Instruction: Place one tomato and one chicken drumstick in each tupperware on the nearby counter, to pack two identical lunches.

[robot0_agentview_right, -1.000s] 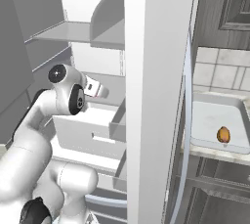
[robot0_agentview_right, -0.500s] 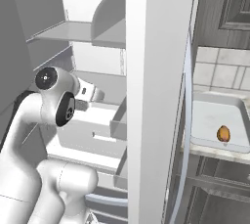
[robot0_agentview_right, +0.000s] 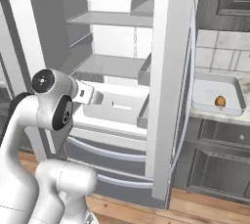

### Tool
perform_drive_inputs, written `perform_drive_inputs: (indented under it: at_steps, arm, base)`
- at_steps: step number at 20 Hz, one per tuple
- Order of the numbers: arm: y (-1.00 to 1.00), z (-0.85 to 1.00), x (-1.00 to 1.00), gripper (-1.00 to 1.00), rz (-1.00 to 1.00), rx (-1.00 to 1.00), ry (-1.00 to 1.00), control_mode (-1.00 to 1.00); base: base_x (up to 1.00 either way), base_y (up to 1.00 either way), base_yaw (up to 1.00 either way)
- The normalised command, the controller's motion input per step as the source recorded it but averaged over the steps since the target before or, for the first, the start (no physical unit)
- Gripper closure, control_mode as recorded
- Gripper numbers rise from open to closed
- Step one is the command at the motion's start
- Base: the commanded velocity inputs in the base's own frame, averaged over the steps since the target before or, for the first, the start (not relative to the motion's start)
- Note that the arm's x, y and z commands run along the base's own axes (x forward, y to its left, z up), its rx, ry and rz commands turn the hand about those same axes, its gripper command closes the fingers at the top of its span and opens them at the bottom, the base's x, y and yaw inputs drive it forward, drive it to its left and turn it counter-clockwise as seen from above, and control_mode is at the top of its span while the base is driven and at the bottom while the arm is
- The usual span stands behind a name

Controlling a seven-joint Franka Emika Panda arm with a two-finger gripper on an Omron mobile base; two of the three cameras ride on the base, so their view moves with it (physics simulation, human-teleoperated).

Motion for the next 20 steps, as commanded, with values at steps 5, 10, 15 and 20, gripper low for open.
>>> perform_drive_inputs:
  at_steps: [5,10,15,20]
  arm:
    - [0.00,0.00,0.00,1.00,0.00,0.00,0.00,1.00]
    - [0.00,0.00,0.00,1.00,0.00,0.00,0.00,1.00]
    - [0.00,0.00,0.00,1.00,0.00,0.00,0.00,1.00]
    - [0.00,0.00,0.00,1.00,0.00,0.00,0.00,1.00]
  base:
    - [-1.00,0.00,0.02]
    - [-0.82,-0.29,0.01]
    - [-0.36,-0.74,0.00]
    - [-0.14,-0.99,0.00]
